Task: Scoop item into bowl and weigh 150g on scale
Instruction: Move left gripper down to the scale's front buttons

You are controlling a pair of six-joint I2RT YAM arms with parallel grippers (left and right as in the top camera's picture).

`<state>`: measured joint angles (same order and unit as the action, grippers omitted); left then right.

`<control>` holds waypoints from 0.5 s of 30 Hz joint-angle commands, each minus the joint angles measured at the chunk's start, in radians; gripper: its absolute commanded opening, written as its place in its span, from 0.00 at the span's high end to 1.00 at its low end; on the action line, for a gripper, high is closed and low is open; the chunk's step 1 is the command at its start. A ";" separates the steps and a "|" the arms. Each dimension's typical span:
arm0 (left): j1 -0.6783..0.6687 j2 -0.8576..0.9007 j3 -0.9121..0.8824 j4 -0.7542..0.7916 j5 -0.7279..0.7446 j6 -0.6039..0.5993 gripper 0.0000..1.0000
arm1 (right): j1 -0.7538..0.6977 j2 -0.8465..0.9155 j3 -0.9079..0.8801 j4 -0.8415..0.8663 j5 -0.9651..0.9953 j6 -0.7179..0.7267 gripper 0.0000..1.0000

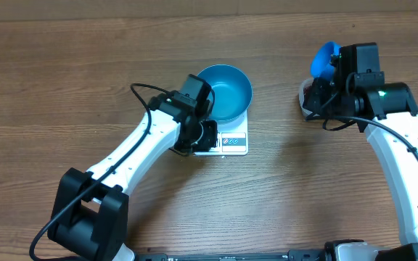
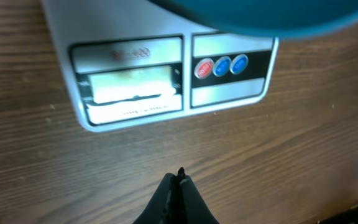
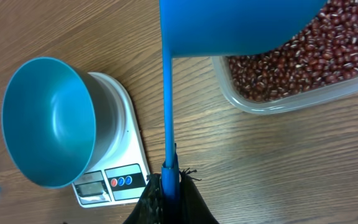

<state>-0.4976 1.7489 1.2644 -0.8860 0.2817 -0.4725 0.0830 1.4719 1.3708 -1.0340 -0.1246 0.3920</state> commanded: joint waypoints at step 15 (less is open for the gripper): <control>-0.208 -0.022 -0.052 0.079 -0.273 0.524 0.96 | -0.007 -0.005 0.026 0.010 0.011 -0.003 0.96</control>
<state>-0.7074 1.6665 1.2289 -0.8185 0.0746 -0.1123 0.0803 1.4719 1.3708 -1.0325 -0.1230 0.3920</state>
